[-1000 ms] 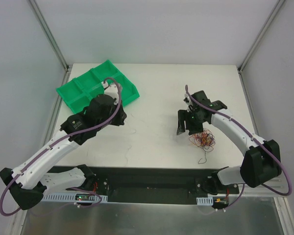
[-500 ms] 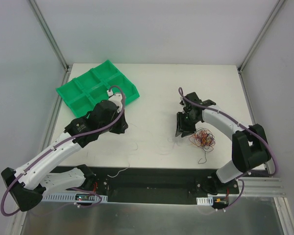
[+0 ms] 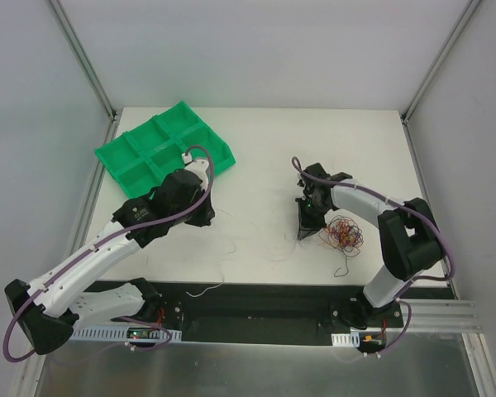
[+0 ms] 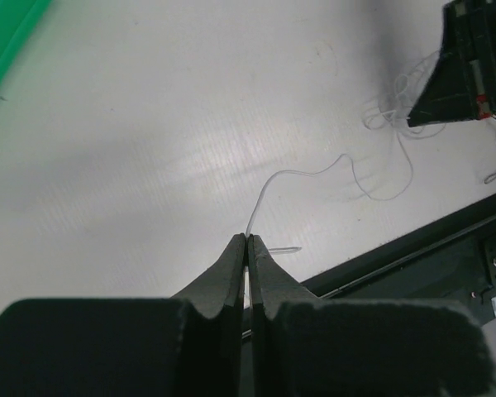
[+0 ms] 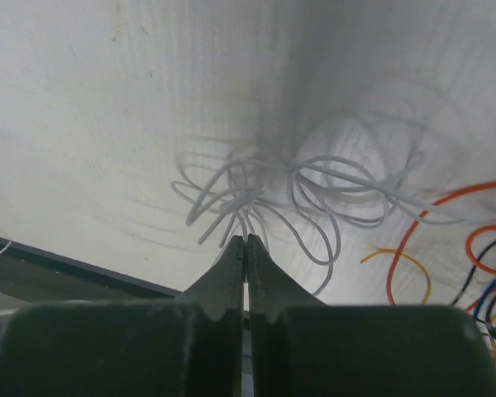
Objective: Untangle the cables
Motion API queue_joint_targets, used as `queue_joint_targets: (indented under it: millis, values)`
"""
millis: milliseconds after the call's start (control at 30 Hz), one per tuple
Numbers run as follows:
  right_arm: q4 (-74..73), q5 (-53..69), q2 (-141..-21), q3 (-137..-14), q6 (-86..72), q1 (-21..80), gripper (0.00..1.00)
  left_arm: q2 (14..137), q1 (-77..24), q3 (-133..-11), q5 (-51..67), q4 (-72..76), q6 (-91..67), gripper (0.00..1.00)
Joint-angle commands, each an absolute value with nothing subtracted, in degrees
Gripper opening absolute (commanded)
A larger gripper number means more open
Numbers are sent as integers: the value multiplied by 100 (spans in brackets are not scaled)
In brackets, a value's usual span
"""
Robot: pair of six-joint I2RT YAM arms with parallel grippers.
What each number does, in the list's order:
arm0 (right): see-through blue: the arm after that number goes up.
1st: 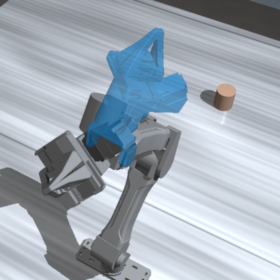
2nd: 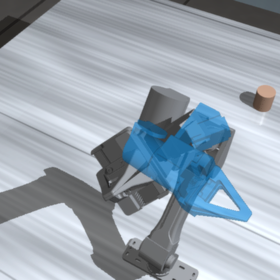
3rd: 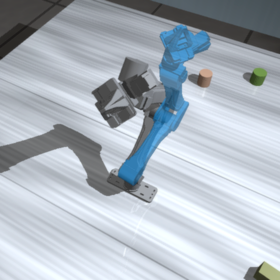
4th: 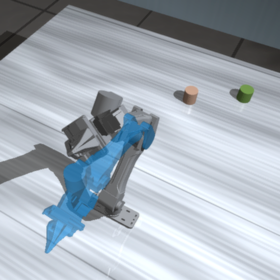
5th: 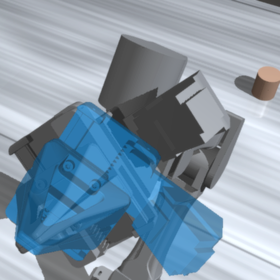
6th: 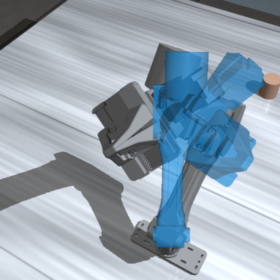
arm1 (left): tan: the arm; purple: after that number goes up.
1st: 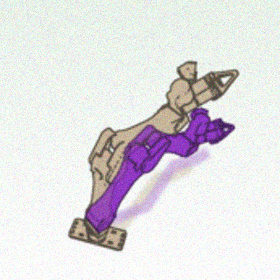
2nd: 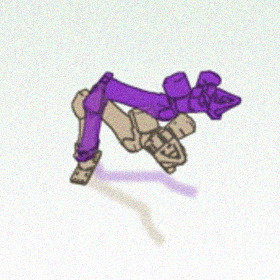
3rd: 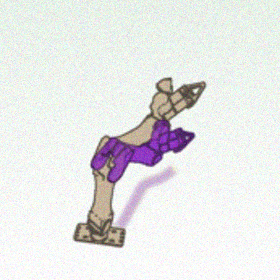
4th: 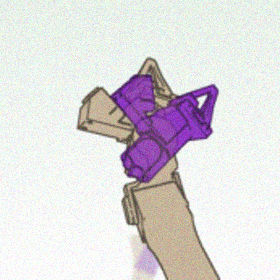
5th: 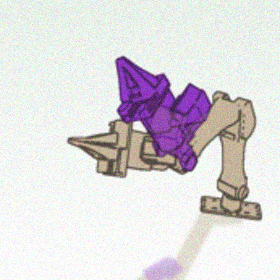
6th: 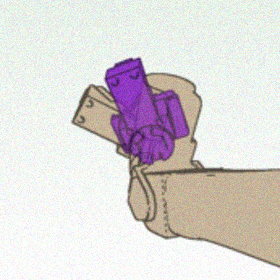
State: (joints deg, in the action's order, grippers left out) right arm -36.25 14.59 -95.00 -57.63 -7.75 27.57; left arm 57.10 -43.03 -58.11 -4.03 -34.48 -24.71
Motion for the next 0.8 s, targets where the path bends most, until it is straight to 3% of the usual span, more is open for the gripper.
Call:
queue_joint_targets:
  millis: [0,100,300,567,767]
  values:
    - [-4358,750,-8739,-6344,-860,2637,0,5625,-4237,-5976,-2050,-4259,-3065,0]
    - [-4701,-234,-7895,-6495,-1325,1955,0,5161,-3912,-6152,-3950,-5623,-4014,0]
    - [-5176,-1151,-7646,-6671,-1214,389,0,3974,-3173,-6503,-5202,-5950,-3570,0]
    - [-5230,-1389,-8480,-7074,-826,44,1,3876,-3173,-7136,-5020,-5600,-2603,0]
    - [-4931,182,-8710,-7347,-404,105,0,4367,-3173,-7487,-3420,-4948,-2293,0]
